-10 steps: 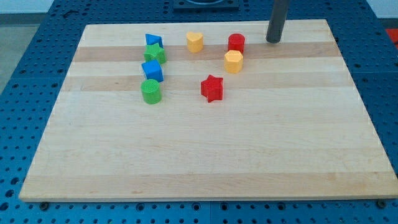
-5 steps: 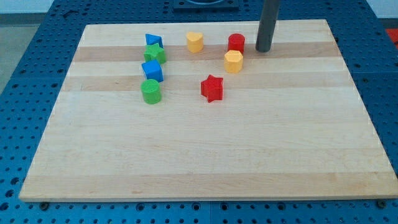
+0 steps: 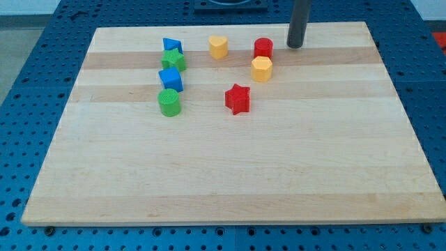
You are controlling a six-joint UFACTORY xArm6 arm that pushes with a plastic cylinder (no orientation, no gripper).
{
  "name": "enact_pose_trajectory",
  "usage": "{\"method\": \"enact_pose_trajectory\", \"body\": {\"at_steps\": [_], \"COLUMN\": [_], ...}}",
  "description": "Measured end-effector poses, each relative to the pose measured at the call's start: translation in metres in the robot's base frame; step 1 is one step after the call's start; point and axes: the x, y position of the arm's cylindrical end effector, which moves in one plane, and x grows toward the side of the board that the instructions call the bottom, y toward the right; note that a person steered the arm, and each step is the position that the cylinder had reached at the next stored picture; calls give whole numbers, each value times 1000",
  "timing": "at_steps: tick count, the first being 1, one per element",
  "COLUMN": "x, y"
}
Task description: Push the red circle a bit left
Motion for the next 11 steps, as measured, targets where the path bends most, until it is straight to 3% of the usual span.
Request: {"method": "enact_pose_trajectory", "body": {"at_steps": [3, 6, 11], "x": [2, 20, 31], "y": [-41, -16, -46]}}
